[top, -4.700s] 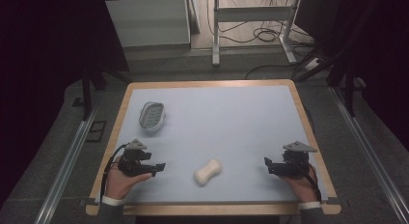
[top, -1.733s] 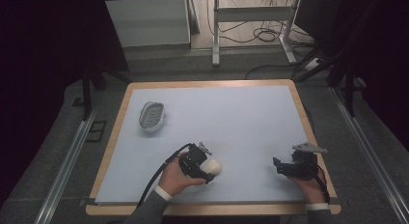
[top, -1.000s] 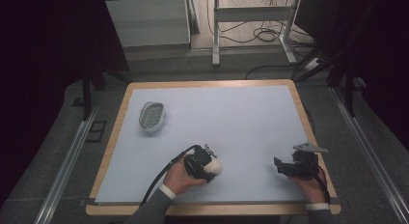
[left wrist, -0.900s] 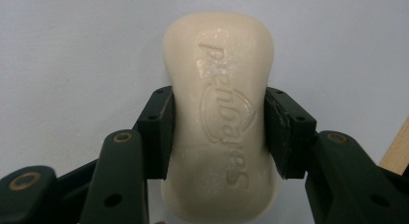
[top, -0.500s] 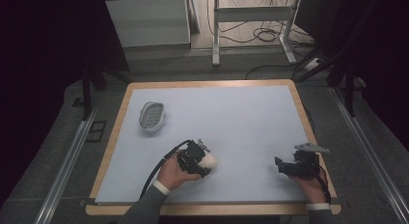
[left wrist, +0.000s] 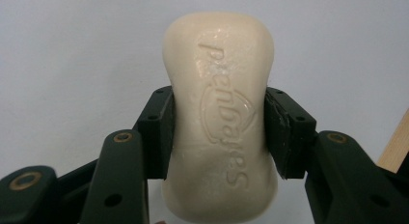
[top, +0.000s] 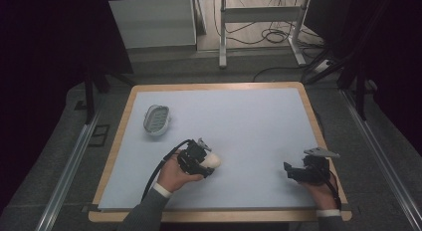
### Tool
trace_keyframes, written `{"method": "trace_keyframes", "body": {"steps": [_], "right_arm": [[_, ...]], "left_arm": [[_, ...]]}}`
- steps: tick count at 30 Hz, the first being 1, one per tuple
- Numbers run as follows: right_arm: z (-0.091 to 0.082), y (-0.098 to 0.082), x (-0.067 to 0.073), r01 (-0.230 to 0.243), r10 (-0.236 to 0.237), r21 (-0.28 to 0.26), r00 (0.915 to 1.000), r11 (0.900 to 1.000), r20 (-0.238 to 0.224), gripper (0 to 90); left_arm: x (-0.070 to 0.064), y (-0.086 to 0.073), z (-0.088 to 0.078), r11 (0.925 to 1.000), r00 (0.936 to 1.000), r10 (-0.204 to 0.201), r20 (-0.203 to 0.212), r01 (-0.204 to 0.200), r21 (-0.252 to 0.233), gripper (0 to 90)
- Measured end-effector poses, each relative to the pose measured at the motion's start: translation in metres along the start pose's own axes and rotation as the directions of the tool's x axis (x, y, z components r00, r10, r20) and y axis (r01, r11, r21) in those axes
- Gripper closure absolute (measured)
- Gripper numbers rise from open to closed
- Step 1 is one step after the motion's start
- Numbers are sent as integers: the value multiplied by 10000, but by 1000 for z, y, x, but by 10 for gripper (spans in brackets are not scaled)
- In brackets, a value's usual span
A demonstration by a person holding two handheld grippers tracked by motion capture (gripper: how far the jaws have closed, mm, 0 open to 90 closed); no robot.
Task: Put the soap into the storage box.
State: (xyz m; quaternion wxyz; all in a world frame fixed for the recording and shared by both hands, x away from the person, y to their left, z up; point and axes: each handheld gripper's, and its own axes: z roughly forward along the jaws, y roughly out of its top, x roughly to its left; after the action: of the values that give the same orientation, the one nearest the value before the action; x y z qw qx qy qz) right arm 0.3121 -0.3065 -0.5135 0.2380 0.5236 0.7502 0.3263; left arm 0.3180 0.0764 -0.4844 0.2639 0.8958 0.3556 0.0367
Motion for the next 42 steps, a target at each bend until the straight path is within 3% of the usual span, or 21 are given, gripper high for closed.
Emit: {"method": "trace_keyframes", "body": {"steps": [13, 42], "right_arm": [[-1, 0, -1, -54, 54, -28, 9999, 10000, -114, 71], [1, -1, -2, -73, 74, 36, 10000, 10000, -31, 71]], "left_arm": [[13, -1, -8, 9995, 9997, -256, 65, 257, -166, 496], [33, -4, -26, 9975, 9977, -555, -382, 537, -468, 496]]}}
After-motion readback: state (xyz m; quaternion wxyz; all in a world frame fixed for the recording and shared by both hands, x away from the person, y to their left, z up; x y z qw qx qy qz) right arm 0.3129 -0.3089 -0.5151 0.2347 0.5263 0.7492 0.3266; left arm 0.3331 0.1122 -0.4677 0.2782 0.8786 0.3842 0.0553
